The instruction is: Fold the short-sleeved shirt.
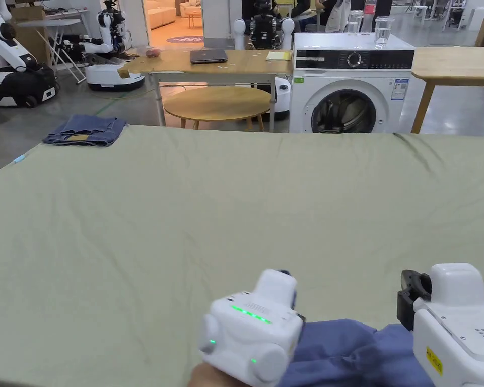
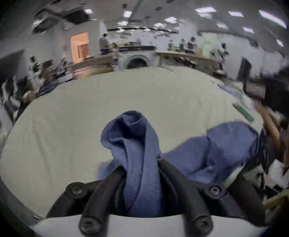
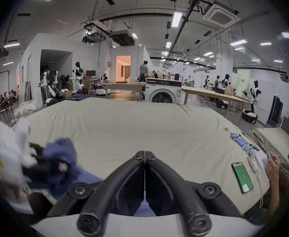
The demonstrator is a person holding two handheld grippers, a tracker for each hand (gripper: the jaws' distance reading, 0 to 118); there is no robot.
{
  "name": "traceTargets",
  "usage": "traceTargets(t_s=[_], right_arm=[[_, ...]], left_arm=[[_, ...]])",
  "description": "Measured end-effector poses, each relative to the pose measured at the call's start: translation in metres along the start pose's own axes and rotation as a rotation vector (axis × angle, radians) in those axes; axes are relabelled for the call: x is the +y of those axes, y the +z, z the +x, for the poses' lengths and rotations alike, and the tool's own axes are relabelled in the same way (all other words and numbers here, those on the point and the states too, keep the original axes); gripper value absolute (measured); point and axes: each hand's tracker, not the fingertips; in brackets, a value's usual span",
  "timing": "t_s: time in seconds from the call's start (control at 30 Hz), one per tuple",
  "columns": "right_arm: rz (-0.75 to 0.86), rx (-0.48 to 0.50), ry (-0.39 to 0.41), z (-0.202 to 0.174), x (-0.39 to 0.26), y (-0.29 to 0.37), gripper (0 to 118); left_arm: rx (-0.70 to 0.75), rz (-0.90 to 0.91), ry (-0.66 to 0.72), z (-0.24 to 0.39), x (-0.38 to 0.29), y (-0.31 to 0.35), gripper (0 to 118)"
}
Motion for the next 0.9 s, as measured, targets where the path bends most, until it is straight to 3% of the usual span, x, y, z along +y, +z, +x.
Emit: traceTargets(t_s=[0.1,0.13,0.17,0.23,0.27,0.3,0.4,0.5,0.53,0.57,0.6,0.63,0.7,0.8,0.9], right_arm=[[-0.002,-0.01,-0.013,0.01,-0.005,0.005,0],[-0.005,-0.012,-0.018,0.013,-0.006,0.006,0],[-0.006,-0.012,-0.019,0.016,-0.008,0.008,0],[-0.005,-0.017,-0.018,0.019,-0.01,0.011,0],[-0.006,-0.017,-0.019,0.021,-0.01,0.012,0],[-0.007,-0.017,-0.028,0.023,-0.011,0.012,0],[-0.007,-0.013,-0.047,0.024,-0.012,0.013,0],[-0.004,-0.009,-0.06,0.024,-0.014,0.013,0],[-0.006,-0.005,-0.068,0.024,-0.015,0.013,0],[-0.009,0.001,-0.079,0.024,-0.017,0.012,0],[-0.014,0.004,-0.085,0.024,-0.018,0.01,0],[-0.017,0.007,-0.089,0.024,-0.019,0.009,0],[-0.023,0.01,-0.092,0.024,-0.021,0.008,0],[-0.033,0.011,-0.084,0.026,-0.025,0.009,0],[-0.038,-0.008,-0.073,0.032,-0.027,0.011,0]], left_arm=[[0.042,-0.039,-0.042,0.02,-0.017,-0.035,3],[0.062,-0.042,-0.054,0.02,-0.023,-0.042,12],[0.042,-0.051,-0.02,0.016,-0.025,-0.046,27],[-0.05,-0.039,0.091,0.003,-0.019,-0.033,73],[-0.08,0.012,0.129,-0.004,-0.014,-0.021,85],[-0.11,0.067,0.161,-0.014,-0.008,-0.009,90],[-0.16,0.117,0.322,-0.053,0.007,0.02,91],[-0.198,0.078,0.483,-0.092,-0.001,0.024,89],[-0.217,0.042,0.51,-0.1,-0.007,0.021,80],[-0.246,0.005,0.534,-0.105,-0.014,0.016,62],[-0.266,-0.022,0.545,-0.106,-0.021,0.01,27],[-0.27,-0.039,0.55,-0.105,-0.027,-0.002,8],[-0.251,-0.057,0.523,-0.096,-0.035,-0.015,5],[-0.364,-0.129,0.548,-0.068,-0.042,-0.037,5],[-0.383,-0.163,0.508,-0.033,-0.039,-0.052,5]])
